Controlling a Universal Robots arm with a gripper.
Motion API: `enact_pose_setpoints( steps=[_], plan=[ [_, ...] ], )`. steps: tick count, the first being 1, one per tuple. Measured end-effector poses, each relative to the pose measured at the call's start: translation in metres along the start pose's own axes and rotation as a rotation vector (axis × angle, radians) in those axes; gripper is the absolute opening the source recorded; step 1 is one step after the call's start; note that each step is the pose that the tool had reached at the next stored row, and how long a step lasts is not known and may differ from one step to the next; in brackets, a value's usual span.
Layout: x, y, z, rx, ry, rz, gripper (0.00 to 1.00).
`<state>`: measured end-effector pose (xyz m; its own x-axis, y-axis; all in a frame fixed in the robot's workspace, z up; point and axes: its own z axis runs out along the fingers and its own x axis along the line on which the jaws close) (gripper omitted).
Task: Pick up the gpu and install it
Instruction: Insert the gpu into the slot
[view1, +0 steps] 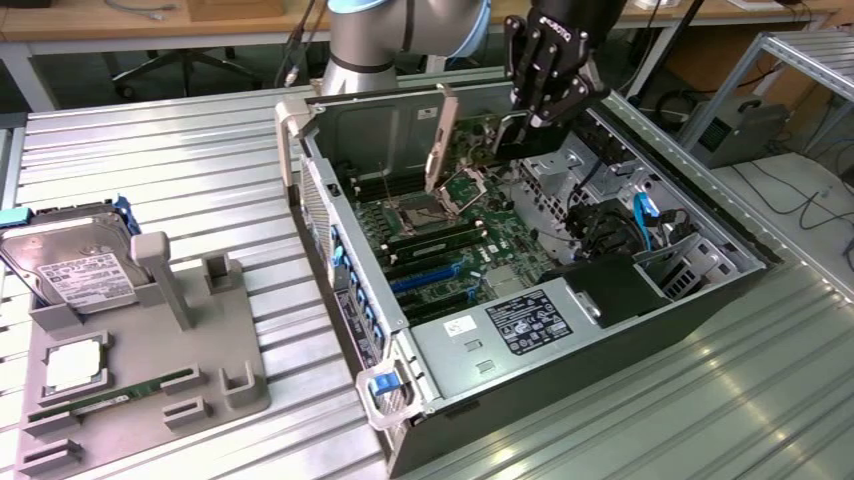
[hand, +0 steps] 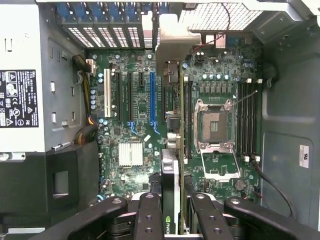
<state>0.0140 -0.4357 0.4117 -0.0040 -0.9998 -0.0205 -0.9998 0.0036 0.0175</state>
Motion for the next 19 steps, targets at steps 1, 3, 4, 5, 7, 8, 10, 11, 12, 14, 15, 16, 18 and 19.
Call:
enact_pose_setpoints(
  steps=[1, 3, 4, 5, 7, 8, 10, 11, 12, 14, 15, 16, 18, 19],
  plan=[
    [0.0, 0.0008, 0.0006, 0.0001, 0.0001, -0.001, 0.27],
    [0.0, 0.0027, 0.002, 0.0009, 0.0004, -0.003, 0.27],
    [0.0, 0.0032, 0.0024, 0.0011, 0.0003, -0.003, 0.27],
    [0.0, 0.0032, 0.0025, 0.0012, 0.0003, -0.003, 0.27],
    [0.0, 0.0032, 0.0025, 0.0012, 0.0003, -0.003, 0.27],
    [0.0, 0.0032, 0.0025, 0.0012, 0.0002, -0.003, 0.27],
    [0.0, 0.0032, 0.0026, 0.0012, 0.0002, -0.003, 0.27],
    [0.0, 0.0032, 0.0044, 0.0018, -0.0001, -0.003, 0.27],
    [0.0, 0.0033, 0.0062, 0.0025, 0.0001, -0.003, 0.27],
    [0.0, 0.0033, 0.0106, 0.0035, 0.0001, -0.003, 0.27],
    [0.0, 0.0033, 0.0123, 0.0039, 0.0, -0.003, 0.27],
    [0.0, 0.0034, 0.0144, 0.0044, 0.0002, -0.003, 0.27],
    [0.0, 0.0036, 0.0183, 0.0055, 0.0002, -0.003, 0.27],
    [0.0, 0.0036, 0.0206, 0.0062, 0.0002, -0.003, 0.27]
  ],
)
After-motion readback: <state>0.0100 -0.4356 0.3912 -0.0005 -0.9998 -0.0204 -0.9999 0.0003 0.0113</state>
